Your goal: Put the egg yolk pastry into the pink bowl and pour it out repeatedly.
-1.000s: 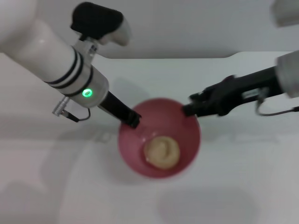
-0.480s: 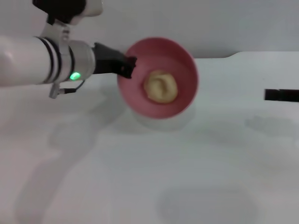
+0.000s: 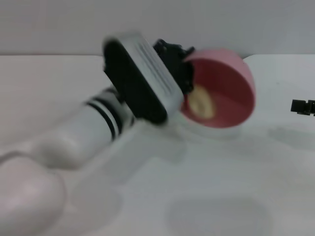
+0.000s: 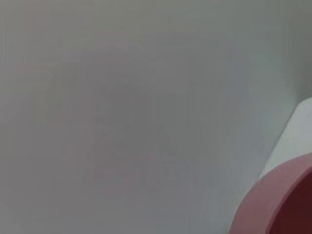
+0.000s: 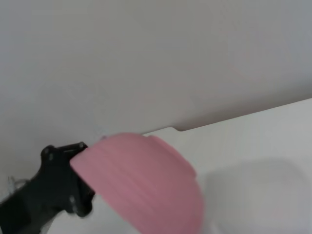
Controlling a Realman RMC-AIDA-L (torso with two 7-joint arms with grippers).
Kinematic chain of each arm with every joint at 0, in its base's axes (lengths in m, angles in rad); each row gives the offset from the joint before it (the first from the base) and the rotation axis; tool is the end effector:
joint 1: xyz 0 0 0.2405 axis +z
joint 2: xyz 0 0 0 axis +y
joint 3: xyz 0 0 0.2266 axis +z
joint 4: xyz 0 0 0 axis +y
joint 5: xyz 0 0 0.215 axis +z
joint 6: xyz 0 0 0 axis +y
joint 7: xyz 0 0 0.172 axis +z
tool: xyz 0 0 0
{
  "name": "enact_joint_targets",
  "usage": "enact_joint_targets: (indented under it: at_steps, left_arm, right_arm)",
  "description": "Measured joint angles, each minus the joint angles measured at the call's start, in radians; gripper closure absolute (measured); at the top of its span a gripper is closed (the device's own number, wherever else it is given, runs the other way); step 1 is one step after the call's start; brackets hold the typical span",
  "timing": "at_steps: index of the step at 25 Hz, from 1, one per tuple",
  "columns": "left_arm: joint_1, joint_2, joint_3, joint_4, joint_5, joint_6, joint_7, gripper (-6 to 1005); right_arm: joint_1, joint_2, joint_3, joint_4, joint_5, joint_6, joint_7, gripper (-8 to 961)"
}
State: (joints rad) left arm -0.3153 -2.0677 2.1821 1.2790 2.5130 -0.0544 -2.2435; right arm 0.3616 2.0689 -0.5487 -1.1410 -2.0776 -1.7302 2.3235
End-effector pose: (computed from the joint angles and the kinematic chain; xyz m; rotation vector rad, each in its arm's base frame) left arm -0.0858 0.3522 -0.1011 -2.1969 0.2223 -0.2916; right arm 0.2594 0.3096 0.0932 -2.2531 1.5697 0.7157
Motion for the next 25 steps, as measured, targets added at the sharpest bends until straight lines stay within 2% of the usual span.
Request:
enact_joint_targets:
  at_steps: [4, 7, 11, 15, 18, 19, 22, 25]
  left_arm:
    - [-0.023, -0.008, 0.167, -0.208, 0.048, -0.402, 0.207, 1000]
    - [-0.048, -0.01, 0.243, -0.317, 0.016, -0.597, 0.363, 1000]
    - [-0.065, -0.011, 0.262, -0.338, -0.027, -0.653, 0.447, 999]
    - [-0.068, -0.011, 0.263, -0.332, -0.066, -0.652, 0.436, 1000]
    - [-0.068, -0.009, 0.222, -0.26, -0.236, -0.595, 0.406, 1001]
    - [-0.067, -0.004, 0.181, -0.218, -0.314, -0.542, 0.403, 1001]
    - [-0.055, 0.001, -0.008, -0.102, -0.465, -0.269, 0.403, 1001]
    - [-0.055, 0.002, -0.213, -0.052, -0.556, 0.044, 0.377, 1000]
  right_arm:
    - [0.003, -0.001, 0.0, 0.007, 0.0, -0.003, -0.001, 555]
    - [0.004, -0.001, -0.002, 0.008, 0.0, -0.005, -0.001, 555]
    - [0.004, -0.001, -0.003, 0.011, 0.0, -0.003, -0.001, 555]
    - [0.005, -0.001, -0.01, 0.012, 0.0, -0.003, -0.004, 554]
    - [0.008, 0.0, -0.013, 0.02, -0.001, -0.002, -0.02, 554]
    - [0.011, 0.0, -0.014, 0.026, -0.001, -0.002, -0.025, 554]
    - [0.028, 0.0, -0.014, 0.053, -0.001, -0.003, -0.041, 553]
    - [0.052, 0.0, -0.014, 0.085, -0.001, -0.004, -0.085, 553]
